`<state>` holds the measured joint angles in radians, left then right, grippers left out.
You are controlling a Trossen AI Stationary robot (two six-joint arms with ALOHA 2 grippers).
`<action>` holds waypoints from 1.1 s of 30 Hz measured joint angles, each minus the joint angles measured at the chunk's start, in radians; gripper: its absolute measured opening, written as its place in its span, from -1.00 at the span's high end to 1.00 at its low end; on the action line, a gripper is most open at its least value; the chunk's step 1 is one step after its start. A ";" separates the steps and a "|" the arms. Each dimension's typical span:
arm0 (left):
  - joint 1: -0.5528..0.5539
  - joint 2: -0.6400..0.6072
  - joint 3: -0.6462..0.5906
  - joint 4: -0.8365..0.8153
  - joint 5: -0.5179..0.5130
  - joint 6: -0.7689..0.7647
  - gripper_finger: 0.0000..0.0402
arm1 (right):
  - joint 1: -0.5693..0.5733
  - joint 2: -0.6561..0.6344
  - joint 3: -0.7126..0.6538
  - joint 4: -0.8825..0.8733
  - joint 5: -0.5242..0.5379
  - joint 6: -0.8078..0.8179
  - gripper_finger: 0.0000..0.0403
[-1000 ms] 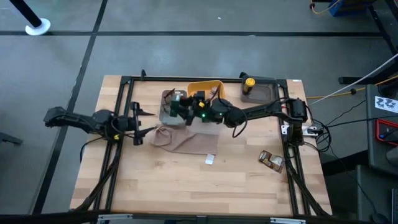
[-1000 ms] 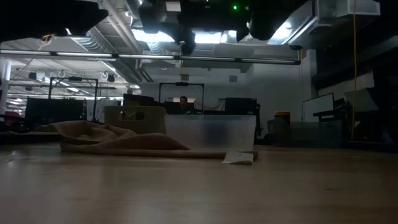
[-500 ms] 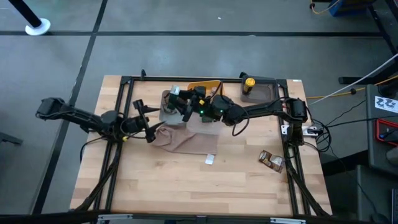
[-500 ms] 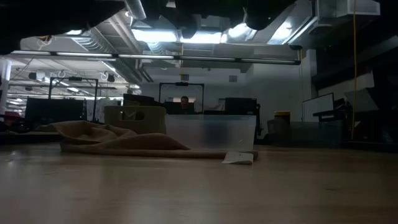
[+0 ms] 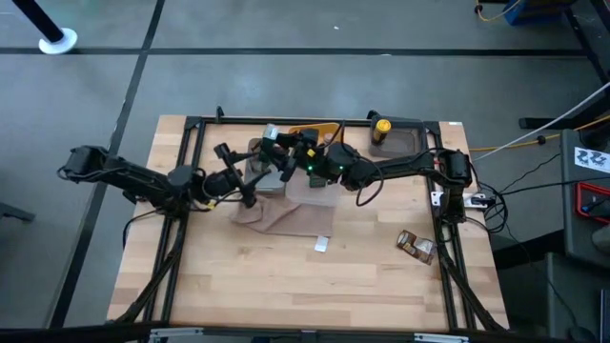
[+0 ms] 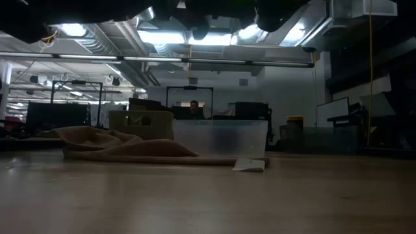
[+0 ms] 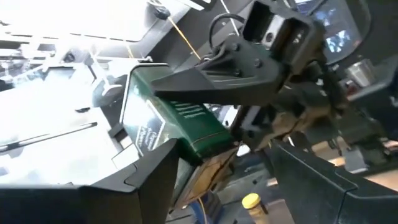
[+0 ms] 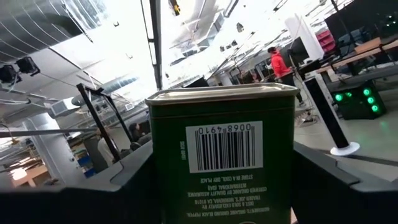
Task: Sort spices by type
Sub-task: Put the black seasoning can into the white bin
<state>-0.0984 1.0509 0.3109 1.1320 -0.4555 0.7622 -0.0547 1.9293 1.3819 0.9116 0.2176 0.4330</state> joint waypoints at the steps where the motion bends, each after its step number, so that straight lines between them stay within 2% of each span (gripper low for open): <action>1: 0.005 0.004 0.005 0.007 0.001 0.000 -0.22 | 0.000 0.000 0.000 0.005 0.000 0.000 -0.37; 10: 0.056 0.015 0.007 0.060 0.013 -0.064 -0.22 | 0.003 0.003 0.000 0.037 0.034 0.003 -0.37; 19: 0.145 0.032 0.054 0.076 0.010 -0.135 -0.22 | 0.003 0.004 0.000 0.127 0.137 0.003 -0.37; 24: 0.150 0.082 0.100 0.006 0.061 -0.120 -0.22 | 0.003 0.004 0.000 0.145 0.197 0.003 -0.37; 33: 0.164 0.176 0.147 0.098 0.047 -0.157 -0.22 | 0.003 0.004 0.000 0.177 0.245 -0.068 -0.37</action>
<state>0.0658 1.2268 0.4580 1.2305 -0.4081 0.6057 -0.0521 1.9331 1.3819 1.0888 0.4629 0.3653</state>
